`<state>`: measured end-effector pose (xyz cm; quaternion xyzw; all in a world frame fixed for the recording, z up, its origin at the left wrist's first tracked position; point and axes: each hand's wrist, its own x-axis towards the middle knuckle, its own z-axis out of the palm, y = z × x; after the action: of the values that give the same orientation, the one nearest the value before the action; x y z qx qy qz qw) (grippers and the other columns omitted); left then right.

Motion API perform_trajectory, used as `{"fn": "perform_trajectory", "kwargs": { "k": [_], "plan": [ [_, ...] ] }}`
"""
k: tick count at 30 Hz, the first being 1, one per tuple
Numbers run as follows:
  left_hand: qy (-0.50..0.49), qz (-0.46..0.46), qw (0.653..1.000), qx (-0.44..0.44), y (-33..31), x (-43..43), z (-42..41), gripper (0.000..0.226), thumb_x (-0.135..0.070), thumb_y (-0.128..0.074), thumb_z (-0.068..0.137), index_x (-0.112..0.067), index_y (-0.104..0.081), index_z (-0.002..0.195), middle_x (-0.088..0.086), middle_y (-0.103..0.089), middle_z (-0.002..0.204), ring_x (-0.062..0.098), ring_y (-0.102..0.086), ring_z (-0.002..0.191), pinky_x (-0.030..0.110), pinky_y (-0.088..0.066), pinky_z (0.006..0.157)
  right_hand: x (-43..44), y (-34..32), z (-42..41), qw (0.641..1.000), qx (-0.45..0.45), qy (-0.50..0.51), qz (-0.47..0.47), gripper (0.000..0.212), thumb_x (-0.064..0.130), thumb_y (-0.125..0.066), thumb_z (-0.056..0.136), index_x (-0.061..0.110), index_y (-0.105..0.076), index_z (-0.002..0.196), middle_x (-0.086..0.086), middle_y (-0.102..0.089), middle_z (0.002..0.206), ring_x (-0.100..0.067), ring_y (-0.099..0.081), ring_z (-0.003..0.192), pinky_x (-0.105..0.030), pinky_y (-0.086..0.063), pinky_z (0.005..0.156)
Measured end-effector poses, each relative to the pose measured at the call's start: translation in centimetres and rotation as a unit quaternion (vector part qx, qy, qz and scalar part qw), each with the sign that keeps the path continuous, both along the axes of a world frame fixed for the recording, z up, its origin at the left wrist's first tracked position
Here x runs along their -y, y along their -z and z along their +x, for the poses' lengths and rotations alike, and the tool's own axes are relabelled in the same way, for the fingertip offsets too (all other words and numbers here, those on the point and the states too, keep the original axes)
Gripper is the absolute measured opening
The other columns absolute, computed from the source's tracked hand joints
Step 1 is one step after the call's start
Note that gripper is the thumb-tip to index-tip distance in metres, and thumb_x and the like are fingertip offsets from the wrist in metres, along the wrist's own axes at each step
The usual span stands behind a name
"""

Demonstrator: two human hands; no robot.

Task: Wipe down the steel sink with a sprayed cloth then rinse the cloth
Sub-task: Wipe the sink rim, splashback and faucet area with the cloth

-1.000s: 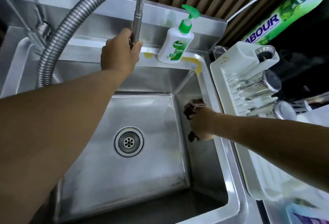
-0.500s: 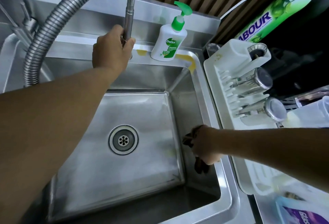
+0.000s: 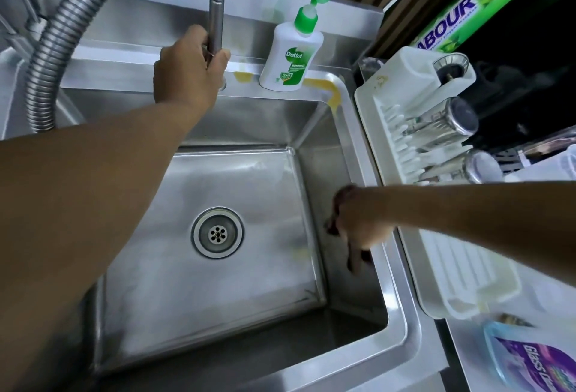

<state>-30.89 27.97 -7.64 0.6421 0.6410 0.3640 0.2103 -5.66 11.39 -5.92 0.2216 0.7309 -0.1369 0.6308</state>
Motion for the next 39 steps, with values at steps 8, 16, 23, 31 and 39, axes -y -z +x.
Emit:
{"fn": "perform_trajectory", "kwargs": {
  "k": [8,16,23,31,39],
  "plan": [
    [0.006,-0.001,1.000,-0.003,-0.2,0.1,0.0,0.031,-0.047,-0.056,0.094,-0.016,-0.058,0.100,0.008,-0.070,0.098,0.033,-0.059,0.088,0.036,-0.044,0.071,-2.8,1.5,-0.1,0.982,0.058,-0.082,0.162,0.040,0.043,-0.046,0.091,0.022,-0.071,0.114,0.001,-0.068,0.121,-0.025,-0.057,0.118,-0.057,-0.029,0.106],
    [0.008,-0.007,1.000,0.006,-0.3,0.2,-0.2,0.031,-0.049,-0.056,0.093,-0.018,-0.057,0.097,0.004,-0.071,0.092,0.033,-0.062,0.087,0.041,-0.051,0.073,-2.4,-0.7,1.3,0.987,-0.118,-0.058,0.089,0.060,0.065,-0.031,0.093,0.028,-0.078,0.103,0.008,-0.071,0.099,-0.014,-0.058,0.110,-0.031,-0.038,0.102],
    [0.011,-0.005,1.000,0.006,-0.2,0.2,-0.2,0.031,-0.048,-0.058,0.094,-0.018,-0.056,0.096,0.002,-0.071,0.090,0.033,-0.063,0.084,0.041,-0.053,0.072,-3.7,3.2,2.2,0.833,-0.214,0.287,0.421,0.042,0.029,-0.042,0.096,0.019,-0.060,0.133,-0.003,-0.008,0.169,-0.027,0.006,0.155,-0.047,-0.005,0.123],
    [0.007,-0.009,1.000,0.004,-0.4,0.3,0.0,0.030,-0.048,-0.060,0.094,-0.018,-0.056,0.092,0.002,-0.071,0.087,0.033,-0.064,0.082,0.040,-0.051,0.070,4.3,5.8,0.5,0.638,-0.276,0.457,0.555,0.039,0.008,-0.079,0.072,0.009,-0.058,0.105,-0.024,-0.041,0.153,-0.043,-0.050,0.133,-0.041,-0.032,0.106],
    [0.010,-0.012,1.000,0.002,-0.7,0.4,0.2,0.026,-0.046,-0.062,0.095,-0.021,-0.056,0.090,0.000,-0.067,0.083,0.033,-0.063,0.082,0.037,-0.049,0.070,-7.2,4.9,0.9,0.653,-0.246,0.479,0.533,0.079,0.016,-0.037,0.094,-0.001,0.010,0.156,-0.021,0.010,0.166,-0.030,-0.004,0.155,-0.043,-0.022,0.122]
  ]
}}
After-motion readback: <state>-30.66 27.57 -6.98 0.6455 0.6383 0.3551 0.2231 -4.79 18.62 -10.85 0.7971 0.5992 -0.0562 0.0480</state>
